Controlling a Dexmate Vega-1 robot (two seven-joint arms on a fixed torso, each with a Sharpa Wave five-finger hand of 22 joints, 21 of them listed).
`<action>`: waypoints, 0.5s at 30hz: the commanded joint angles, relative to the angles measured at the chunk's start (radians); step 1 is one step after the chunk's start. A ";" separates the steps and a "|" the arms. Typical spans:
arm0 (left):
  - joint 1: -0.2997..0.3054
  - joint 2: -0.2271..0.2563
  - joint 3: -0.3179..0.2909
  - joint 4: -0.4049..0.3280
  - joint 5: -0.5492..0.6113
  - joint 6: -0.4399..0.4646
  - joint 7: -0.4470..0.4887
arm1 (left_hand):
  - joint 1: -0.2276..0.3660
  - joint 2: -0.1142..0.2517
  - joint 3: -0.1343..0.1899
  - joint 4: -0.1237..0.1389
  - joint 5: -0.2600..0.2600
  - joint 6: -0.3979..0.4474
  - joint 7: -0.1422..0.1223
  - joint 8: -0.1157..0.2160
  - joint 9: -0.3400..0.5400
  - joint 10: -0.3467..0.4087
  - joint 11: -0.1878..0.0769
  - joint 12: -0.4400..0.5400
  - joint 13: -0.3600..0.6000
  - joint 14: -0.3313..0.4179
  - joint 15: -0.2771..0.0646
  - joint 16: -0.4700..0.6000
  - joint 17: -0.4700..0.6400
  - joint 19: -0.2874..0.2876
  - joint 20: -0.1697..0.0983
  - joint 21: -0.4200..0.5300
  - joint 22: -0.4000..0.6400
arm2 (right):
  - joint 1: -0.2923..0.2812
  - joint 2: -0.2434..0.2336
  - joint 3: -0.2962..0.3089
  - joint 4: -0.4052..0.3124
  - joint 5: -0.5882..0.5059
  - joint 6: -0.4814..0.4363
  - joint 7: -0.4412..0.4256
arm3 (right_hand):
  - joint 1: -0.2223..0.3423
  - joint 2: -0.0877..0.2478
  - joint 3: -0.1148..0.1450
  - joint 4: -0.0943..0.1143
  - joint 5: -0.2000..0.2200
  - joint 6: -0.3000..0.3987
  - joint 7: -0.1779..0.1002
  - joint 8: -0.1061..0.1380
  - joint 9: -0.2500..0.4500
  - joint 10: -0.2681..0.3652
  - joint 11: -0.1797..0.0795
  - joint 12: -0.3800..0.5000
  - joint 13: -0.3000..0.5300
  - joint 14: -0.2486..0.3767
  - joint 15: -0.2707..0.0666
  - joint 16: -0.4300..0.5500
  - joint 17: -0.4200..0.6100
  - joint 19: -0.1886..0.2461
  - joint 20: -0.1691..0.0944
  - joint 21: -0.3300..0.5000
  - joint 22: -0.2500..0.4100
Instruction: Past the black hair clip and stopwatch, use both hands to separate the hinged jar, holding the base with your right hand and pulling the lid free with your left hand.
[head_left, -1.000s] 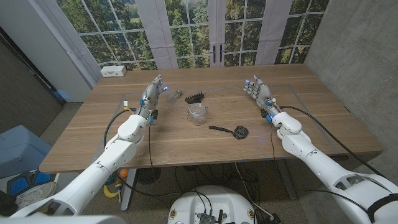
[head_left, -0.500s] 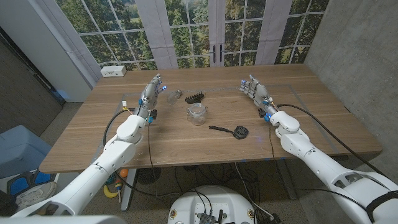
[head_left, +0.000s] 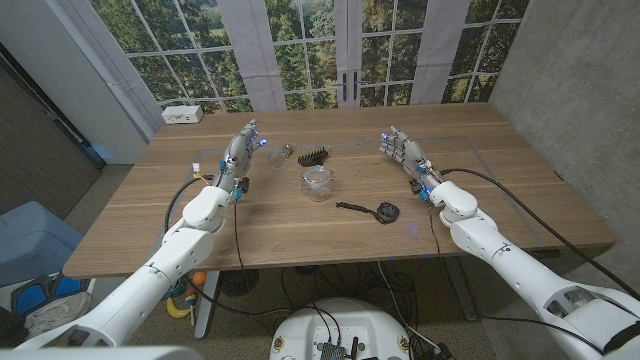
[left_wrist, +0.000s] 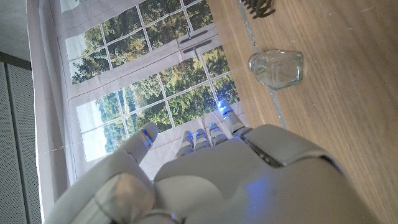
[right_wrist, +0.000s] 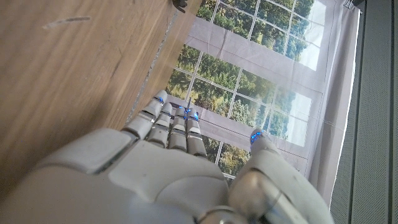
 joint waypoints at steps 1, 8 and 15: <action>0.003 0.010 -0.008 0.018 -0.021 -0.016 -0.040 | -0.011 0.041 0.008 -0.001 0.006 0.007 -0.003 0.005 0.001 0.004 -0.001 0.011 0.004 0.004 0.001 0.006 0.002 0.006 -0.002 -0.006 0.004 | -0.042 -0.043 -0.025 -0.111 -0.092 -0.039 -0.085 | 0.021 -0.016 0.000 -0.025 -0.004 -0.011 -0.004 -0.003 0.002 -0.006 -0.001 0.002 -0.001 0.001 0.006 0.007 -0.003 0.003 0.013 0.001 0.004; 0.008 0.014 -0.014 0.021 -0.030 -0.026 -0.053 | -0.015 0.041 0.009 -0.003 0.007 0.009 -0.004 0.005 0.001 0.007 -0.001 0.011 0.004 0.008 0.002 0.006 0.002 0.011 -0.001 -0.010 0.004 | -0.066 -0.073 -0.043 -0.178 -0.161 -0.062 -0.129 | 0.041 -0.040 -0.002 -0.053 -0.004 -0.028 -0.003 -0.004 0.003 -0.012 -0.002 0.001 -0.001 -0.006 0.004 0.006 -0.007 0.000 0.017 -0.002 0.005; 0.016 0.017 -0.019 0.018 -0.035 -0.032 -0.056 | -0.017 0.040 0.010 -0.004 0.007 0.010 -0.004 0.005 0.001 0.008 -0.001 0.011 0.004 0.010 0.001 0.006 0.002 0.013 0.000 -0.013 0.004 | -0.079 -0.094 -0.060 -0.229 -0.224 -0.094 -0.162 | 0.079 -0.074 -0.004 -0.100 0.002 -0.074 0.010 -0.010 0.005 -0.049 0.001 -0.008 -0.001 -0.036 -0.001 -0.002 -0.015 -0.014 0.008 -0.008 0.006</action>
